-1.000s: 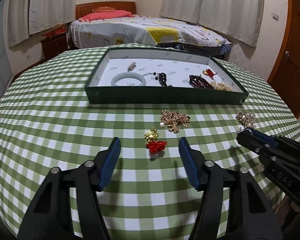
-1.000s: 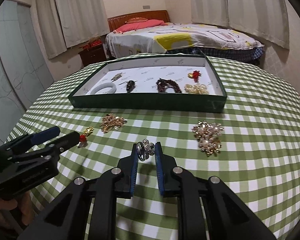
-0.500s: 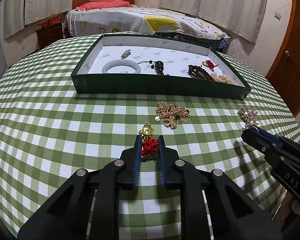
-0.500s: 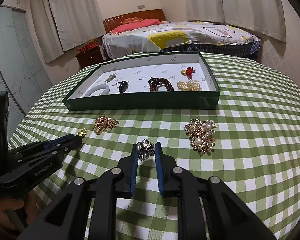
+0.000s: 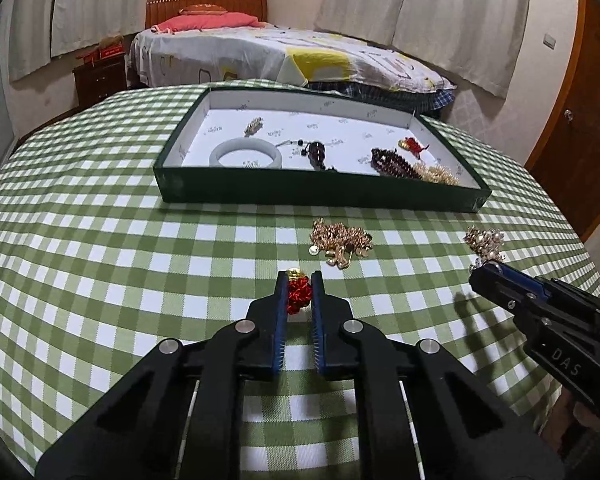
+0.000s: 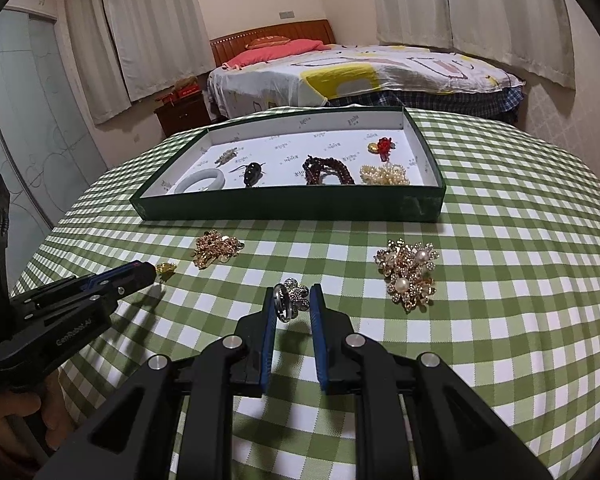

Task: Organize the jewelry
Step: 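Carry the charm with the left tool while the right tool carries the ring into the box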

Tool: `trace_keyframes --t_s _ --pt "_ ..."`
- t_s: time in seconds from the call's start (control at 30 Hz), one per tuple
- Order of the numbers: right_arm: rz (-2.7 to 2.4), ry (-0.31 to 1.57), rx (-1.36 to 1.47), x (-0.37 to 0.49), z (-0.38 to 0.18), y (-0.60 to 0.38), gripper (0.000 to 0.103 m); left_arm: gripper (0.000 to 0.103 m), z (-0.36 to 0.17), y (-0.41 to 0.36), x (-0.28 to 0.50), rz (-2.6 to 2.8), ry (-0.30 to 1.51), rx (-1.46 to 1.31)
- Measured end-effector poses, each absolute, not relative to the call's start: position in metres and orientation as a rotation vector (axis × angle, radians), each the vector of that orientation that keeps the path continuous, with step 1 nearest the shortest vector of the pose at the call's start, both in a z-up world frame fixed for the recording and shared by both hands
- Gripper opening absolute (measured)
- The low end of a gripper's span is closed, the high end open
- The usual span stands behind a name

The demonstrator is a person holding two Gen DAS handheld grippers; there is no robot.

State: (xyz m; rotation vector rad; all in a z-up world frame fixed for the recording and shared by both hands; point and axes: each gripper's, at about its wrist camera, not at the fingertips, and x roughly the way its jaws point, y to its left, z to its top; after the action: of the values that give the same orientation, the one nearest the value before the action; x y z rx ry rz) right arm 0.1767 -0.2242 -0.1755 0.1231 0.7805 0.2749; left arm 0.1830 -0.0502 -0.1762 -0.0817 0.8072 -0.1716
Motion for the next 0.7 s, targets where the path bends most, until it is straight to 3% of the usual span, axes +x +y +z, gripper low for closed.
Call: trace_keyframes --t_s 0.7 --pt "0.286 0.717 0.108 0.181 -0.148 -0.222 0.017 0.011 -0.137 -0.049 0.179 -0.184 0.697 -0.077"
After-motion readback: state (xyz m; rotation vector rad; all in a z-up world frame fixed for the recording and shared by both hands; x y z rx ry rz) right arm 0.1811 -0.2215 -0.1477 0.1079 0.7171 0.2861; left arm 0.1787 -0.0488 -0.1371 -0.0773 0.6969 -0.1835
